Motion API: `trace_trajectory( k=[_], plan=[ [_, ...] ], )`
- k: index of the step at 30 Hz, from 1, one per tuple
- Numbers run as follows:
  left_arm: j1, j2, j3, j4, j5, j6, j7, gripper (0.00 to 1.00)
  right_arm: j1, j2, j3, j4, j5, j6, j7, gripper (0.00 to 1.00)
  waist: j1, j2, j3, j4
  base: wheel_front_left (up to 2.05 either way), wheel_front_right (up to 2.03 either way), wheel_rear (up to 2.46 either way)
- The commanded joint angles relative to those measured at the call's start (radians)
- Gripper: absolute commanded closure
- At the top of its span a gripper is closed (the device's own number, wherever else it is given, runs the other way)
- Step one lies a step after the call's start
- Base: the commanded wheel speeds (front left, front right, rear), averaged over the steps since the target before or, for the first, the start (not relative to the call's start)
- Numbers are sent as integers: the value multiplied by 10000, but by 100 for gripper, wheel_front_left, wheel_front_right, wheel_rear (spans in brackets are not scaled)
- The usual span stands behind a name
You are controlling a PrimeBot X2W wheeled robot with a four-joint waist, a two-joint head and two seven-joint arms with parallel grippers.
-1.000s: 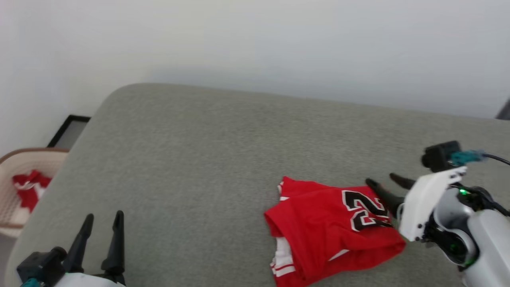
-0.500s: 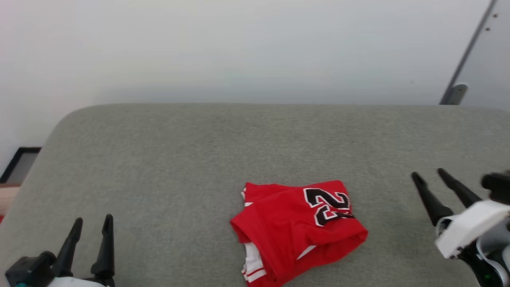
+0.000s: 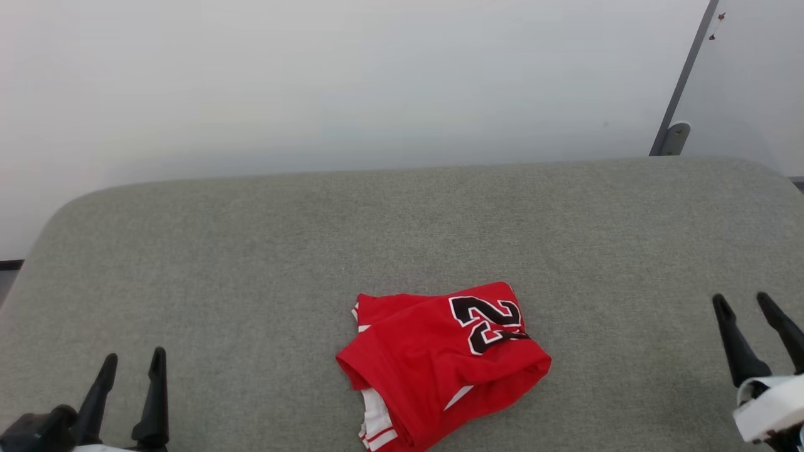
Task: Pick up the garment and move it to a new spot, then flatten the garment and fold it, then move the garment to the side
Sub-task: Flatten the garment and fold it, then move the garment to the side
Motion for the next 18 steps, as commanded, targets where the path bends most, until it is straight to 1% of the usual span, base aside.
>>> trace_trajectory(
  k=[1, 8, 18],
  plan=[
    [75, -19, 91, 56, 90, -42, -34, 0, 195, -17, -128, 33, -220, -17, -134, 0, 0, -1, 14, -14, 0, 0, 0],
    [111, -137, 284, 208, 282, -130, -35, 0, 551, 203, -519, 48, -352, -17, -365, 0, 0, -1, 20, 20, 0, 0, 0],
    [34, -195, 266, 218, 443, -204, -35, 0, 768, 412, -717, -58, -556, -17, -273, 0, 0, -1, -15, 207, 0, 0, 0]
  ],
)
